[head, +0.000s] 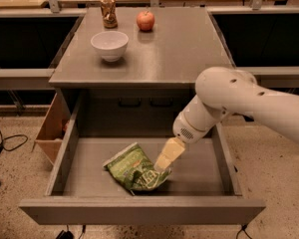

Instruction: Pick green jalapeno chip bag from top drawer and place on counter

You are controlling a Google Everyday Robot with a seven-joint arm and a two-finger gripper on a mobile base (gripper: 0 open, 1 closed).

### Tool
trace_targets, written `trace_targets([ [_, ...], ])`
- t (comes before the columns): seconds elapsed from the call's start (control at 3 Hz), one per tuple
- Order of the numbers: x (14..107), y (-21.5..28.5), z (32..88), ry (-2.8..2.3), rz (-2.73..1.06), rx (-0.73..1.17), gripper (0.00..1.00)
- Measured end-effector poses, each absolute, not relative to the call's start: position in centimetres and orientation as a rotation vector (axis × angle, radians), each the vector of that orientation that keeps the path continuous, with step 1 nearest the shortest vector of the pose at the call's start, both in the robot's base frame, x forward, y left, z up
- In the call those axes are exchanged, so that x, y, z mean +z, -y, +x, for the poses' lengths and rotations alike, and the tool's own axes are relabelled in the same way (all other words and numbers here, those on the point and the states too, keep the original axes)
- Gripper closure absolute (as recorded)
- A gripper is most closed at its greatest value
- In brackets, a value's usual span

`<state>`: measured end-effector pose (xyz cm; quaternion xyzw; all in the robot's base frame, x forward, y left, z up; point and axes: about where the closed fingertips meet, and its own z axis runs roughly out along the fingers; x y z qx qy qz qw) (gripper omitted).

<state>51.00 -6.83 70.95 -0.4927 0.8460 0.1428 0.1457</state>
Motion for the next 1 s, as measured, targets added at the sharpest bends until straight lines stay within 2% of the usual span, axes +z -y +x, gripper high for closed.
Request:
trace_targets([
  [0.33,70.3,6.4,51.2,-2.442,-1.421,0.415,0.00],
  [1.0,64.2,1.7,52.3,-2.514,-1.440,0.441,0.00],
])
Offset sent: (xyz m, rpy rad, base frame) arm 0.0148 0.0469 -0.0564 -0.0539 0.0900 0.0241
